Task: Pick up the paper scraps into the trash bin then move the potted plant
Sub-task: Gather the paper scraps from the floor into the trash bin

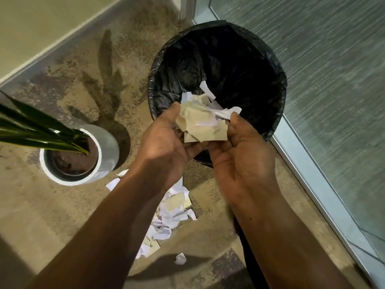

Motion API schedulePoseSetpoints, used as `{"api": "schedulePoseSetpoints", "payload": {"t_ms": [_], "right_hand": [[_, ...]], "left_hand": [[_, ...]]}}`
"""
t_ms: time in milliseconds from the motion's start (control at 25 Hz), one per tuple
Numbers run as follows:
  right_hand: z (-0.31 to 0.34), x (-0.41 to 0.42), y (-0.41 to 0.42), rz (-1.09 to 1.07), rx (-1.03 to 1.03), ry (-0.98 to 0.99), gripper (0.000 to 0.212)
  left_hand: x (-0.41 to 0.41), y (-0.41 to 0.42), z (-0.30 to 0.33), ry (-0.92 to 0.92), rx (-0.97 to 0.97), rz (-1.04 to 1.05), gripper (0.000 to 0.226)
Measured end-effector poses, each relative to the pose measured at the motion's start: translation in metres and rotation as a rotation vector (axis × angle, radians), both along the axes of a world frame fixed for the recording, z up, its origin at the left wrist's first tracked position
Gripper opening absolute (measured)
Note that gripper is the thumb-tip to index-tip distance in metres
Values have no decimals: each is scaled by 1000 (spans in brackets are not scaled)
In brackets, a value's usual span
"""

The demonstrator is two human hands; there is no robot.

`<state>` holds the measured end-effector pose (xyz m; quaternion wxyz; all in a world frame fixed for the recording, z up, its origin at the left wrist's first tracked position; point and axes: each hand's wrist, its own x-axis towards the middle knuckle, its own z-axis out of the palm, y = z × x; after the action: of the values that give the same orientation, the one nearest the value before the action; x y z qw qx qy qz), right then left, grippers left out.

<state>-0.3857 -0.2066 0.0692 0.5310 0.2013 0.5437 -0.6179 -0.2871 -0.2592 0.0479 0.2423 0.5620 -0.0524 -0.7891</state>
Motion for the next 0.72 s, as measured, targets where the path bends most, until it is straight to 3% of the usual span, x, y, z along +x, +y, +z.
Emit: {"api": "schedulePoseSetpoints", "payload": {"t_ms": [480, 720], "right_hand": [[2, -1, -8, -54, 113, -45, 15], [-7, 25, 0, 69, 27, -64, 27]], "left_hand": [[3, -3, -2, 76, 47, 69, 60], [41, 11, -12, 77, -4, 98, 33]]}}
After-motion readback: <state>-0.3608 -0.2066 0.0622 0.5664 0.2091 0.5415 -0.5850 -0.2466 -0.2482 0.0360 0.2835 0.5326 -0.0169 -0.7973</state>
